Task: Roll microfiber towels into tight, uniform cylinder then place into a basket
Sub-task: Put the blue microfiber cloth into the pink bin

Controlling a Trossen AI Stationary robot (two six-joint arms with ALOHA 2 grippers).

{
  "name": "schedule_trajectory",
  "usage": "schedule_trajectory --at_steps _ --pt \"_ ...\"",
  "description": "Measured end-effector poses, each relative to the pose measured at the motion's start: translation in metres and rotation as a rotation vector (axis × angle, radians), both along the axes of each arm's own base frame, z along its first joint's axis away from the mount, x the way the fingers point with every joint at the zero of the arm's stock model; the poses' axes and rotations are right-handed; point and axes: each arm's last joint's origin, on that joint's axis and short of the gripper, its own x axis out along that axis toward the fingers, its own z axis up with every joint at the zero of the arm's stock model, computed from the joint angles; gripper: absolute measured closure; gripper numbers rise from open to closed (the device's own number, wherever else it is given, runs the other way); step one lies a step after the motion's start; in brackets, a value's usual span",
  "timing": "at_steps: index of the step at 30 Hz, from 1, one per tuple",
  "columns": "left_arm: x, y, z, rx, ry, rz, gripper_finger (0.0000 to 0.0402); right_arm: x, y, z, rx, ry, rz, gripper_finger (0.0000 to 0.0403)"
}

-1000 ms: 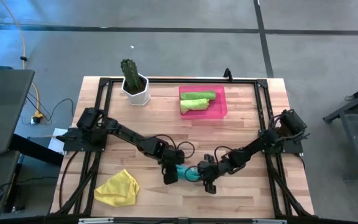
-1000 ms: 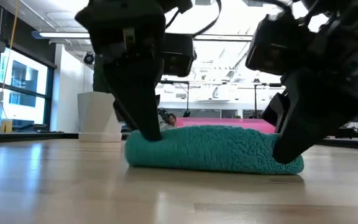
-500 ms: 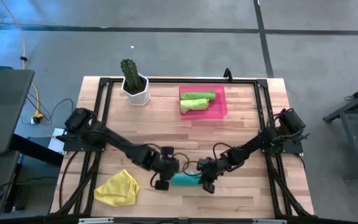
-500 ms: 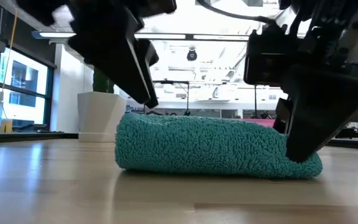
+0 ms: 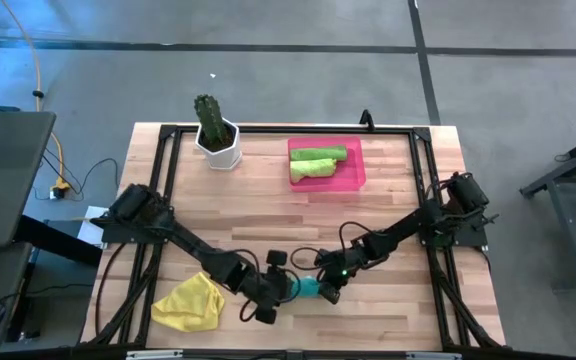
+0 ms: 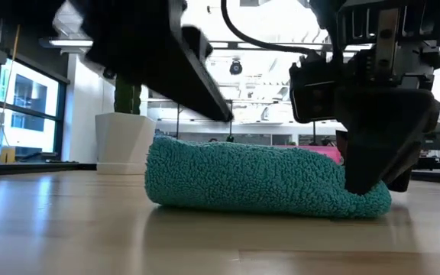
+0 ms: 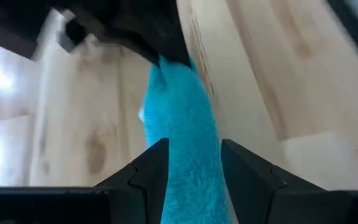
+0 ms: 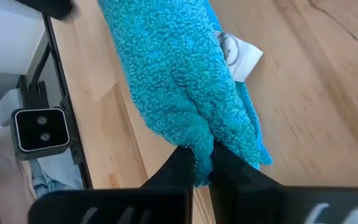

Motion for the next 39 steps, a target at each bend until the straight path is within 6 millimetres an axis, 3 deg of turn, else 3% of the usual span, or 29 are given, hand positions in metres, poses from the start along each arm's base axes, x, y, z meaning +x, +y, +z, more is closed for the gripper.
schedule_trajectory --at_steps 4,15,26,34,39 --pt "0.006 -0.001 -0.020 0.027 0.012 -0.010 0.0265 0.000 0.000 0.000 0.021 0.008 -0.010 0.0393" --pt "0.022 0.010 -0.049 -0.013 0.007 0.019 0.0265 0.001 0.001 0.001 0.024 -0.013 0.015 0.0385" --pt "0.026 0.016 -0.066 -0.237 0.103 0.033 0.0265 0.004 0.002 0.005 0.062 -0.091 0.143 0.0285" --pt "0.025 0.014 -0.065 -0.309 0.122 0.010 0.0265 0.004 -0.008 0.028 0.095 -0.166 0.234 0.0241" --pt "0.026 0.018 -0.066 -0.352 0.117 0.094 0.0265 -0.002 -0.009 0.044 0.080 -0.197 0.268 0.0230"
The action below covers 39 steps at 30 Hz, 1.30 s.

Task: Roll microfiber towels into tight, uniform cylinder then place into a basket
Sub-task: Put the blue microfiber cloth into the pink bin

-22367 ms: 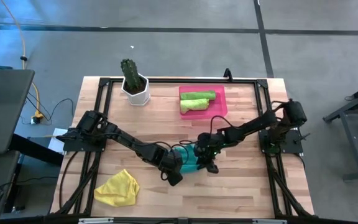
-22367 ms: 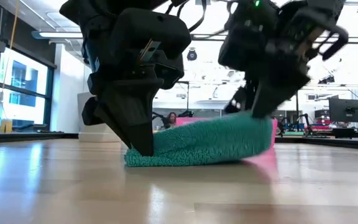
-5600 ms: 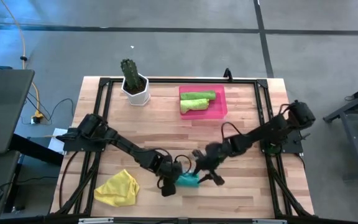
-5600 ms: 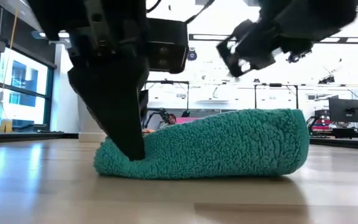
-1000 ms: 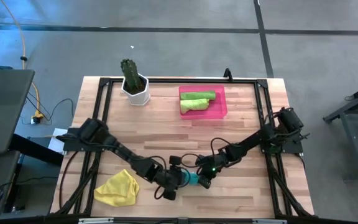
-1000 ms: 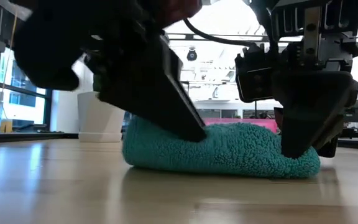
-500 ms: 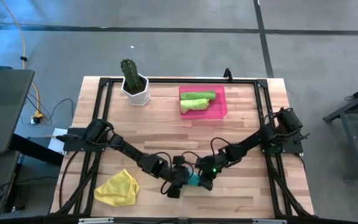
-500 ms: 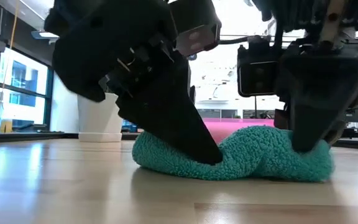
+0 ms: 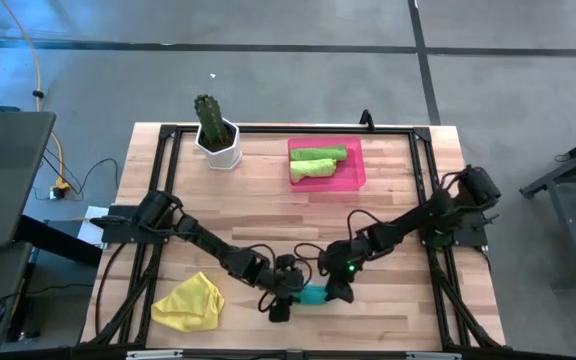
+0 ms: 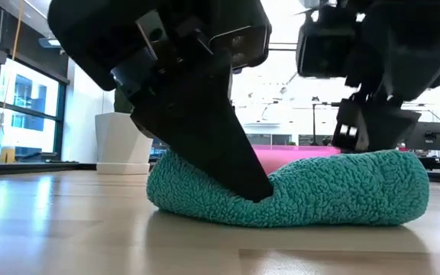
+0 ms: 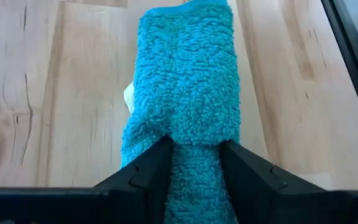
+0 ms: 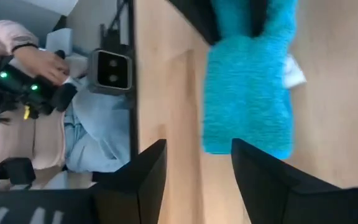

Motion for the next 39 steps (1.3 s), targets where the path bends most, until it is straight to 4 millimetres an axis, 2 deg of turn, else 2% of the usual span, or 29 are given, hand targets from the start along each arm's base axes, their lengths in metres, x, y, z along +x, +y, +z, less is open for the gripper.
schedule_trajectory --at_steps 3,5,11,14,23,32,39 --pt "0.000 0.000 0.000 0.001 -0.002 0.017 0.0265 -0.004 0.005 0.008 -0.040 -0.060 0.020 0.0229" --pt "0.002 0.003 0.000 -0.025 -0.004 0.070 0.0265 -0.005 0.009 0.012 -0.132 -0.148 0.024 0.0229" --pt "0.009 0.021 0.001 -0.196 0.014 0.222 0.0265 -0.013 0.030 0.012 -0.618 -0.496 0.211 0.0229" --pt "0.012 0.031 0.001 -0.306 0.052 0.264 0.0266 -0.018 0.040 0.013 -0.742 -0.565 0.265 0.0229" --pt "0.016 0.050 0.001 -0.478 0.112 0.367 0.0266 -0.032 0.064 0.013 -0.945 -0.675 0.307 0.0229" --pt "0.017 0.053 0.001 -0.488 0.105 0.408 0.0266 -0.025 0.072 -0.025 -1.029 -0.642 0.300 0.0231" --pt "0.017 0.053 0.001 -0.491 0.105 0.412 0.0266 -0.024 0.077 -0.035 -1.092 -0.676 0.331 0.0255"
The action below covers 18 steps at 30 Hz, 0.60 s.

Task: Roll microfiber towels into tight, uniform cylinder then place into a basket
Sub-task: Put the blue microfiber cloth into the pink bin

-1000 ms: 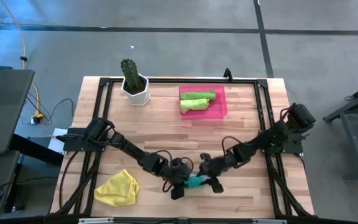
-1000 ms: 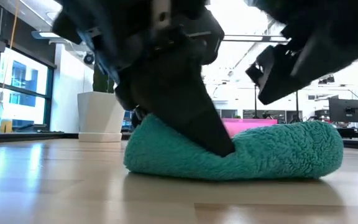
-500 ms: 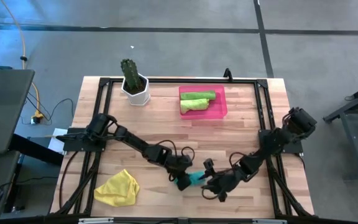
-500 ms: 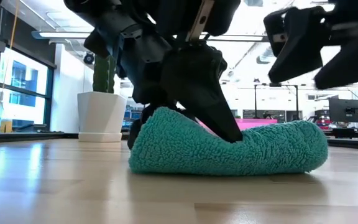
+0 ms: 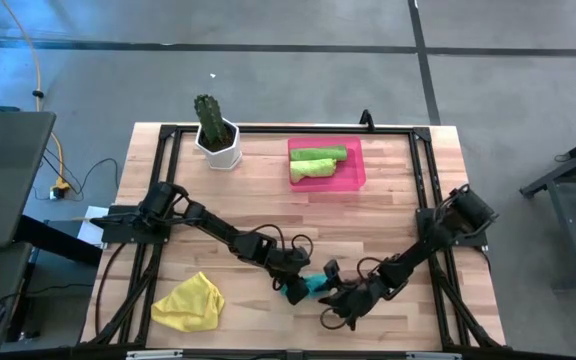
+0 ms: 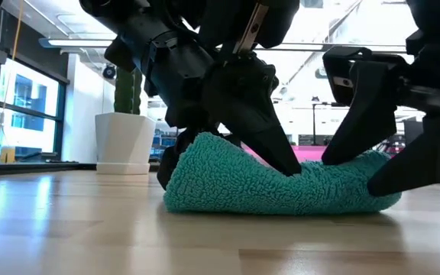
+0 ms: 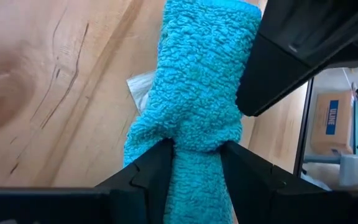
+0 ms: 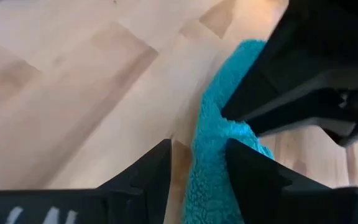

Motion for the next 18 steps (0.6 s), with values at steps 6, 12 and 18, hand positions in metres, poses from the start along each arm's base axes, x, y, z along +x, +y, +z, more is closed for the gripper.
schedule_trajectory --at_steps 6,12,18 --pt "0.000 0.000 0.000 -0.008 -0.009 -0.002 0.0266 0.005 -0.006 -0.007 -0.024 0.006 -0.042 0.0256" --pt "0.001 0.000 0.000 -0.038 -0.021 -0.025 0.0266 0.011 -0.016 -0.007 -0.002 0.009 -0.090 0.0227" --pt "0.001 -0.001 0.000 -0.034 -0.026 -0.036 0.0266 0.016 -0.022 -0.007 0.046 0.032 -0.089 0.0195"
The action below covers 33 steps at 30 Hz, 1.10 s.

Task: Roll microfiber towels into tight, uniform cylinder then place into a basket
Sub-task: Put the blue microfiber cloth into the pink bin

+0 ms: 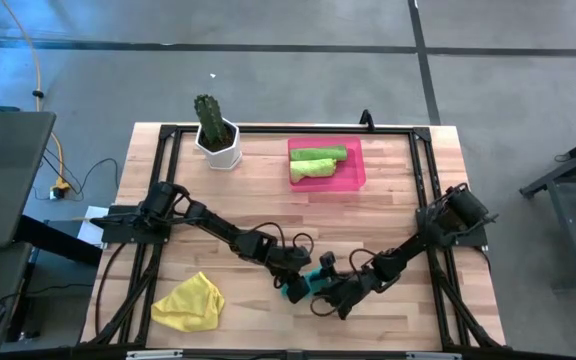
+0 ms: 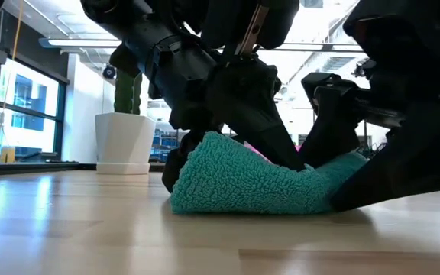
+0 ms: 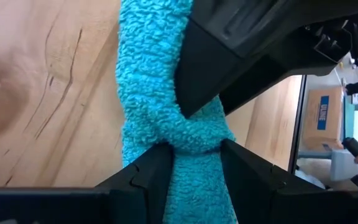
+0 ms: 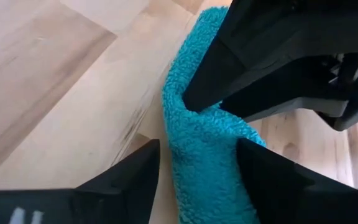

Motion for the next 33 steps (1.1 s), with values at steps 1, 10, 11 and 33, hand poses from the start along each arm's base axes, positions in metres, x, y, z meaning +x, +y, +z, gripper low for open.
schedule_trajectory --at_steps 1,10,11,33 --pt "0.000 0.000 0.000 0.000 -0.001 0.000 0.0266 0.001 -0.001 0.000 0.007 0.004 0.002 0.0192" --pt "0.002 -0.001 0.001 -0.008 -0.027 -0.003 0.0266 0.008 -0.015 -0.002 0.083 0.067 -0.002 0.0185" --pt "0.002 -0.001 0.001 -0.009 -0.029 -0.004 0.0266 0.009 -0.016 -0.002 0.092 0.073 -0.007 0.0185" --pt "0.002 0.009 0.017 0.129 -0.119 -0.146 0.0266 0.002 -0.019 -0.009 0.232 0.204 -0.137 0.0386"
